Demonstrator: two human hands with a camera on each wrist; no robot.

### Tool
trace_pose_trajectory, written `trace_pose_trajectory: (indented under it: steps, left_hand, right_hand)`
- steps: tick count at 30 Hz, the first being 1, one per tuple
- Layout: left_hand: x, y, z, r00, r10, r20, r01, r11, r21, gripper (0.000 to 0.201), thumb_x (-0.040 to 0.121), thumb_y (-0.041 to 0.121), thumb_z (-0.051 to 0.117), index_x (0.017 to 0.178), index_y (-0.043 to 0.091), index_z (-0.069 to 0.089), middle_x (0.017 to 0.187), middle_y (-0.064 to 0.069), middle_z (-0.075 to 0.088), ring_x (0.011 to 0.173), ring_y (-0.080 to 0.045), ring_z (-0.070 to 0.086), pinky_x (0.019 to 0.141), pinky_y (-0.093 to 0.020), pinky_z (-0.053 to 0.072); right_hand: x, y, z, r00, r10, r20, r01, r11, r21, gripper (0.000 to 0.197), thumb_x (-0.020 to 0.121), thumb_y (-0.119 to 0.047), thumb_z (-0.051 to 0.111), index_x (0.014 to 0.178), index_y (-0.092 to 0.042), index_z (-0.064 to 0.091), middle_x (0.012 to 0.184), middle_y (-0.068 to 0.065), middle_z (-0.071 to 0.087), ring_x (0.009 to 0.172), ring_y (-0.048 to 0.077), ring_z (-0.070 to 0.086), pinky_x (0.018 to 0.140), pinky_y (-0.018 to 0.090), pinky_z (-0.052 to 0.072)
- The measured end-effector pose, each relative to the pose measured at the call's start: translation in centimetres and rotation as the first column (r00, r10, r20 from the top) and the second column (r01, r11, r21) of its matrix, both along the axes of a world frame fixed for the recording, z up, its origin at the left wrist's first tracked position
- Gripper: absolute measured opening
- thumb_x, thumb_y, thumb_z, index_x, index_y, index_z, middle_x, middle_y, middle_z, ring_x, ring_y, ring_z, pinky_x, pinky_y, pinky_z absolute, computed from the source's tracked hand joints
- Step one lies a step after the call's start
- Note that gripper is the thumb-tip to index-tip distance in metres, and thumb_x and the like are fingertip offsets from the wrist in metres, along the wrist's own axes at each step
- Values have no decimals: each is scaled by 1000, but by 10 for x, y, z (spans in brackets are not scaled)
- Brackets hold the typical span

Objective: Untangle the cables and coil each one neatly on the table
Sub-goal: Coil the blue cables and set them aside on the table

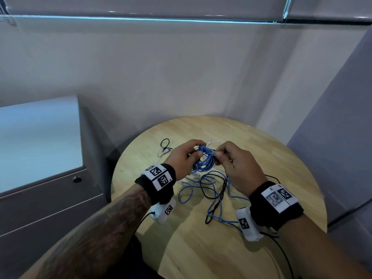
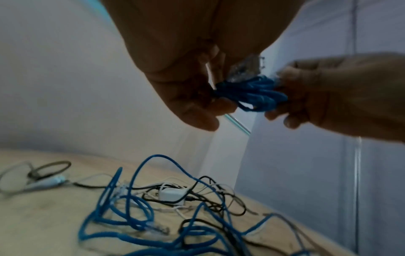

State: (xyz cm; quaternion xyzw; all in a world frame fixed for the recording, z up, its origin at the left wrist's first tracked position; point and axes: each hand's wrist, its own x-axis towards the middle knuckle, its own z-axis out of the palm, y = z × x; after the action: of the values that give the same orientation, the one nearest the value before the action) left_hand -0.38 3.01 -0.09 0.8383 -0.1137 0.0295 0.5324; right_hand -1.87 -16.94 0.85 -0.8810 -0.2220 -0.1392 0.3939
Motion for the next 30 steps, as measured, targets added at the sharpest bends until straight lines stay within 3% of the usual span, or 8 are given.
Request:
trace_pose_trajectory:
  steps: [5, 7, 12, 17, 20, 23, 26, 30]
  left_hand:
    - [16, 14, 0, 998, 43, -48, -44, 999, -24, 14, 94, 16, 61, 108, 19, 62, 83, -1, 72, 62, -17, 65, 58, -37, 55]
    - [24, 21, -6, 993, 75, -89, -73, 997, 28, 15, 92, 17, 64, 107, 18, 62, 87, -5, 73, 63, -29, 64, 55, -36, 54]
    - [50, 55, -33, 935, 230, -269, -198, 970, 141, 19, 90, 20, 65, 108, 15, 62, 81, -8, 73, 57, -23, 57, 51, -28, 44]
    - [63, 104, -67, 762, 476, -440, -444, 878, 180, 20, 84, 13, 72, 103, 11, 67, 90, -18, 70, 74, -32, 67, 60, -37, 56]
    - [62, 126, -84, 698, 566, -440, -459, 824, 331, 21, 79, 15, 77, 96, 6, 70, 86, -13, 71, 81, -28, 68, 67, -35, 58]
    - [61, 135, -92, 701, 601, -385, -373, 768, 520, 31, 77, 24, 80, 99, 3, 72, 102, -14, 71, 96, -29, 66, 86, -36, 55]
    - [61, 130, -85, 706, 586, -396, -234, 722, 651, 42, 83, 33, 73, 112, 2, 68, 118, -16, 66, 108, -30, 62, 86, -34, 50]
    - [60, 114, -60, 784, 609, -123, -435, 680, 590, 52, 83, 30, 68, 131, 16, 53, 136, -11, 45, 119, -31, 51, 97, -40, 46]
  right_hand:
    - [12, 6, -6, 982, 115, -150, -89, 982, 169, 5, 98, -25, 61, 94, -23, 63, 87, -10, 69, 80, 2, 65, 74, 25, 49]
    - [20, 11, -12, 966, 141, -215, -128, 989, 77, 6, 95, -32, 64, 100, -28, 63, 94, -15, 67, 83, -1, 63, 75, 22, 47]
    - [36, 10, -35, 939, 125, -321, -205, 951, -229, 29, 91, -51, 62, 115, -39, 53, 116, -18, 59, 101, 6, 61, 87, 34, 52]
    - [41, 11, -59, 966, 78, -246, -186, 870, -456, 42, 99, -37, 55, 139, -29, 49, 144, -8, 48, 134, 18, 40, 108, 37, 38]
    - [39, 25, -77, 967, 165, -195, -244, 823, -513, 37, 99, -32, 52, 136, -29, 54, 139, -6, 53, 129, 22, 43, 105, 38, 38]
    - [34, 39, -94, 956, 141, -256, -276, 727, -629, 45, 97, -33, 53, 140, -27, 49, 134, -2, 55, 123, 25, 47, 100, 39, 41]
    - [33, 42, -98, 969, 91, -228, -231, 652, -722, 34, 97, -34, 51, 129, -25, 59, 120, 1, 59, 113, 27, 50, 93, 38, 42]
    - [32, 35, -84, 958, 57, -283, -221, 773, -595, 17, 96, -34, 53, 96, -26, 69, 94, -2, 66, 92, 23, 58, 83, 37, 49]
